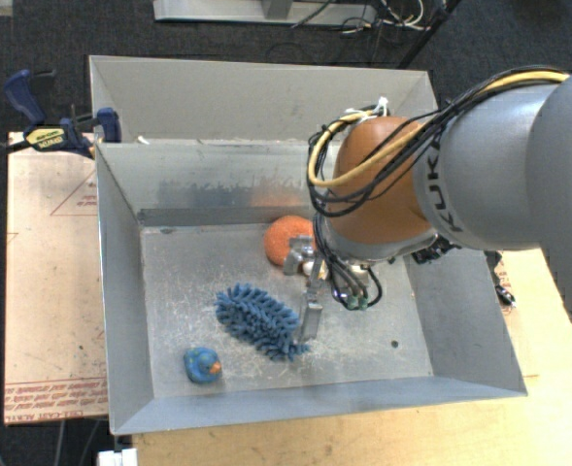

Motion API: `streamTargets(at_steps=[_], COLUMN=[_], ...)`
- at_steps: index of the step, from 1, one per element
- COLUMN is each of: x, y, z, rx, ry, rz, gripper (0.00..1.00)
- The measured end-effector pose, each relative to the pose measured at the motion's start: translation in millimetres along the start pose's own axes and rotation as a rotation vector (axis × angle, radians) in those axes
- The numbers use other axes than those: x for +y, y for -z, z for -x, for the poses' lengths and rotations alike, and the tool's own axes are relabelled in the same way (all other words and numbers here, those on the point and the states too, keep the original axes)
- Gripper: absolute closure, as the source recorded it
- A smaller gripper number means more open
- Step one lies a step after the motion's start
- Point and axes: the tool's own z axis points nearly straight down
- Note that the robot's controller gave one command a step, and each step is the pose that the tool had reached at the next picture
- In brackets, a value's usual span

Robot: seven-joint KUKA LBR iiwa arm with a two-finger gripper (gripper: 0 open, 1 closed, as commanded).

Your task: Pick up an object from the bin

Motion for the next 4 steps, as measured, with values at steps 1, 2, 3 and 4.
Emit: streamTargets(at_steps=[1,2,3,4], x=[23.9,24.2,22.4,21.4], y=[-63.0,-84.1,-82.4,-76.9], z=[-5.1,-3.2,-3.9,-5.7], rx=[0.000,-0.006,-0.006,0.001], ry=[-0.004,-0.132,-0.149,-0.158], rz=[0.003,0.008,0.006,0.003], gripper=[0.00,1.00,1.00,1.00])
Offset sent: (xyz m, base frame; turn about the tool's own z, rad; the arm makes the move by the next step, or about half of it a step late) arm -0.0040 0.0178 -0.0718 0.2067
